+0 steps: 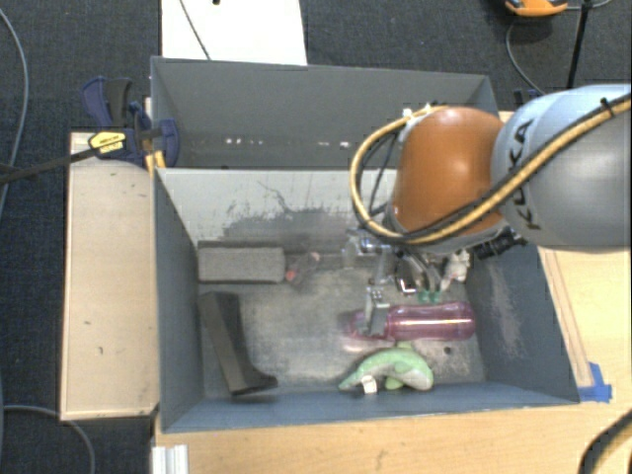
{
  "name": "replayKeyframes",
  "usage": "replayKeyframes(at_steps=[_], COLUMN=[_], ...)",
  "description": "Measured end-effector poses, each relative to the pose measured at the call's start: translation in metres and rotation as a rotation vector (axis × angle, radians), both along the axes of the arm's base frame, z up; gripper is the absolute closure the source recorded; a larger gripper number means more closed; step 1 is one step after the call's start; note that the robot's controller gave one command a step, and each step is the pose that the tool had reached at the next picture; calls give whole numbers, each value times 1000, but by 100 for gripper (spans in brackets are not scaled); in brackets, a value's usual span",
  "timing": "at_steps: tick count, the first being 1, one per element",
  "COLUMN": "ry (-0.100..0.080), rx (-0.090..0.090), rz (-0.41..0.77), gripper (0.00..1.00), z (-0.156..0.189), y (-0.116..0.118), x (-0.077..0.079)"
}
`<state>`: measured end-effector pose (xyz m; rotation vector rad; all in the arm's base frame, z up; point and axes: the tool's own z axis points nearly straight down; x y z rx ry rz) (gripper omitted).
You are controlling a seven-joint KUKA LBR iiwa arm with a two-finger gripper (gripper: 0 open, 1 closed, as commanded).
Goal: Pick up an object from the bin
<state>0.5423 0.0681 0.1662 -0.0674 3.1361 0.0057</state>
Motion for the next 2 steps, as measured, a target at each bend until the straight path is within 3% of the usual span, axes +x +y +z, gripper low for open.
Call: replayKeyframes(at_steps=[1, 2], ry=[4, 3], rx=[-5, -3], rz=[-39, -69], gripper=[0, 0], z=[-20, -25], y=[-26, -26], x=[-12, -13])
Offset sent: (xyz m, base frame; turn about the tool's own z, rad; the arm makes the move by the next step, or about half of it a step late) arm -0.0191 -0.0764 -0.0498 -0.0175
